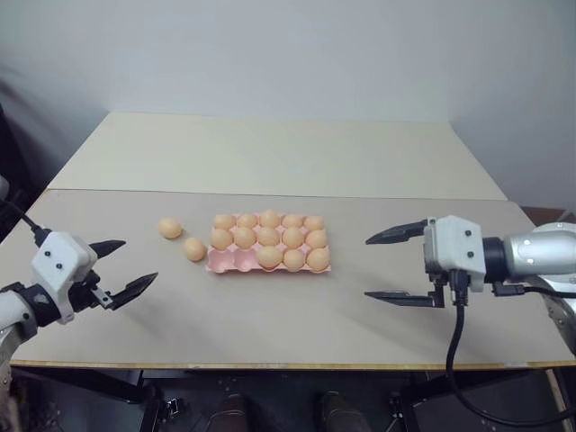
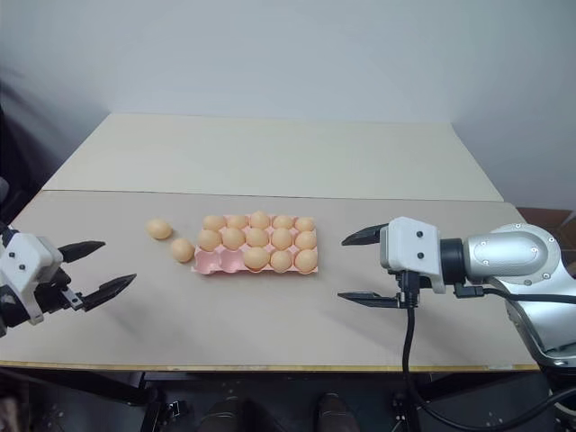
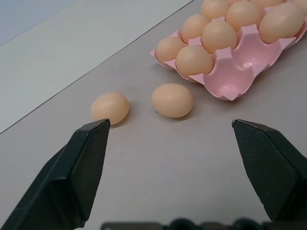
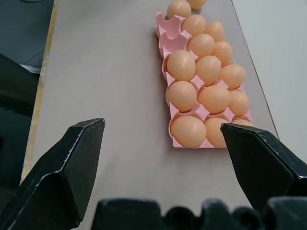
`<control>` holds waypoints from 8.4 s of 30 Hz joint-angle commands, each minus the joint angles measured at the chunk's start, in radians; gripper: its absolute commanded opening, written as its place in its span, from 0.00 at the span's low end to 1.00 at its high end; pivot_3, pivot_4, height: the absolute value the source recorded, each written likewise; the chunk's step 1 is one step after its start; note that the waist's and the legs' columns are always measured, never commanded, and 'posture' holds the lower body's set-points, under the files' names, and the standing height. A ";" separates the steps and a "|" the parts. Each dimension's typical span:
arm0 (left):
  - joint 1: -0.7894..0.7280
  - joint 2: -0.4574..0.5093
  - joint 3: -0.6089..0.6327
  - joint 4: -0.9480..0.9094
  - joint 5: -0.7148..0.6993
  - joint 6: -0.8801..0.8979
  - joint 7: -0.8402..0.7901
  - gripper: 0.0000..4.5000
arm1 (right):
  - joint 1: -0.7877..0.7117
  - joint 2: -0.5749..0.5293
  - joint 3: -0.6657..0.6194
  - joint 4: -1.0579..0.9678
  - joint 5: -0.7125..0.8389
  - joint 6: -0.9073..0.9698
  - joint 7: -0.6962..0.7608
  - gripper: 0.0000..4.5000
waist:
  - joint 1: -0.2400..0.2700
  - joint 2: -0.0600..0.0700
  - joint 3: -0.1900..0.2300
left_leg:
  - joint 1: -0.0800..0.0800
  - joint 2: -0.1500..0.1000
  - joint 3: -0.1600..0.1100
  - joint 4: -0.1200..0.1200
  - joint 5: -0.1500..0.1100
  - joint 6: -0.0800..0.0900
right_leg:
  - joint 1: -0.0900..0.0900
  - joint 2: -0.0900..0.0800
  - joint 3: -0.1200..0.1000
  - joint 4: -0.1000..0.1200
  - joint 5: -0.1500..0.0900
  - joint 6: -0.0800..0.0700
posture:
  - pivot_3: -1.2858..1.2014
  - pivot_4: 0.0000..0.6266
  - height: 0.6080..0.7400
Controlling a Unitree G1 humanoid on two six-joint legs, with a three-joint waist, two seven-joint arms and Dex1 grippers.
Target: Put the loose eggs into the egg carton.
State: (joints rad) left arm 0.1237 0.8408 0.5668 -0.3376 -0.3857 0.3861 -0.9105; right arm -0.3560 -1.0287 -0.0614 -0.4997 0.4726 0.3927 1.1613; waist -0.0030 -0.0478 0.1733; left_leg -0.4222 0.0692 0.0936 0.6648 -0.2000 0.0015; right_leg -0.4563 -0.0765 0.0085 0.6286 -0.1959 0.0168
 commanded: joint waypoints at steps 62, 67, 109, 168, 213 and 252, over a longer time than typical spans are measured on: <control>-0.803 -0.164 -0.581 1.182 0.339 -0.604 -0.154 0.55 | 0.060 -0.033 -0.104 -0.090 0.023 0.048 -0.066 1.00 | 0.012 -0.001 -0.001 | -0.001 -0.001 0.000 0.001 0.000 0.000 | 0.001 0.001 0.000 0.001 0.007 0.003 | 0.52 0.24 1.00; -0.741 -0.115 -0.571 1.075 0.319 -0.550 -0.209 0.55 | 0.053 -0.029 -0.095 -0.088 0.020 0.049 -0.067 1.00 | 0.001 -0.001 -0.001 | -0.001 0.000 0.000 0.001 0.000 0.000 | 0.001 0.001 0.000 0.001 0.007 0.003 | 0.52 0.24 1.00; -0.837 -0.285 -0.579 0.877 0.076 -0.478 -0.486 0.99 | 0.147 -0.026 -0.172 -0.172 0.017 0.081 -0.138 1.00 | 0.011 -0.001 -0.001 | -0.001 -0.001 -0.002 0.003 0.000 0.001 | 0.002 0.002 0.001 0.001 0.005 0.006 | 0.52 0.24 1.00; -0.840 -0.207 -0.371 1.183 0.249 -0.497 0.173 0.99 | 0.099 -0.025 -0.149 -0.132 0.034 0.050 -0.102 1.00 | 0.010 -0.003 -0.002 | -0.001 -0.001 0.000 0.001 0.000 0.001 | 0.002 0.001 0.000 0.001 0.007 0.003 | 0.52 0.24 1.00; -0.667 -0.129 -0.526 0.663 0.060 -0.419 -0.378 0.55 | 0.114 -0.021 -0.158 -0.147 0.028 0.058 -0.122 1.00 | 0.015 -0.003 -0.002 | -0.001 -0.001 -0.001 0.002 0.000 0.001 | 0.002 0.001 0.000 0.001 0.004 0.006 | 0.52 0.24 1.00; -0.177 0.139 -0.015 0.274 -0.182 -0.244 -0.399 1.00 | 0.151 -0.062 -0.218 -0.085 0.021 0.034 -0.060 1.00 | -0.009 -0.002 -0.002 | 0.000 0.000 0.000 0.002 0.000 0.001 | 0.001 0.000 0.000 0.001 0.000 0.001 | 0.52 0.24 1.00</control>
State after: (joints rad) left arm -0.0648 0.9593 0.4921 -0.0140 -0.5354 0.1206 -1.3187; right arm -0.1938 -1.0775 -0.2455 -0.5817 0.4932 0.4507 1.0929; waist -0.0123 -0.0502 0.1712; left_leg -0.4219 0.0698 0.0935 0.6668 -0.2004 0.0025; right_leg -0.4552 -0.0766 0.0082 0.6292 -0.1960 0.0177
